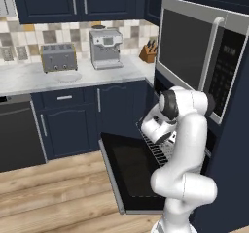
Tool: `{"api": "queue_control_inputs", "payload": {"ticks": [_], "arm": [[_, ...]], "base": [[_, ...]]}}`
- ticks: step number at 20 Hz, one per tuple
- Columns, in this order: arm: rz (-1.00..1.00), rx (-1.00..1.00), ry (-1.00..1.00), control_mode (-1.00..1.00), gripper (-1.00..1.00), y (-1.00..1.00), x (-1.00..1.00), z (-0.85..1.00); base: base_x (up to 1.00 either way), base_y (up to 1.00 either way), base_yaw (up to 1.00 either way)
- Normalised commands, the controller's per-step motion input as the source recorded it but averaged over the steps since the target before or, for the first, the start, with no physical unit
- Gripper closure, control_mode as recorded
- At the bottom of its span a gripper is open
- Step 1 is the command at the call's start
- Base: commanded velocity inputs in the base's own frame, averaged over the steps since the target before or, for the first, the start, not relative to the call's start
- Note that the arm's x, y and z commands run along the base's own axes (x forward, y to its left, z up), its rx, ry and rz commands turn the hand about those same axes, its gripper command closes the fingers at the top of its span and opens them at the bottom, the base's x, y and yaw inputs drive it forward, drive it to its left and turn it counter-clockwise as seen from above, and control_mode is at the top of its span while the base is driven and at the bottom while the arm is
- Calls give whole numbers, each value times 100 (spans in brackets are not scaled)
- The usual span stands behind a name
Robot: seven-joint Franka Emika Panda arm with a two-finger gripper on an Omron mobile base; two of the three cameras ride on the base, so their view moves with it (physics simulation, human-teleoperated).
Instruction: Place the fish on the rack of the oven, and slide the rack back inside. Close the oven door.
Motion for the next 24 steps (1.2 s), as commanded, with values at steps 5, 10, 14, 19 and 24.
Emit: {"api": "queue_control_inputs", "payload": {"ticks": [5,10,14,19,24], "arm": [[0,-7,0,-100,-100,41,-4,54],[0,-6,1,-100,-100,53,0,43],[-2,0,8,-100,-100,58,0,28],[-8,0,7,-100,-100,52,18,10],[-13,0,7,-100,-100,47,50,0]], "base": [[0,0,0],[0,0,0],[0,0,0],[0,0,0],[0,0,0]]}}
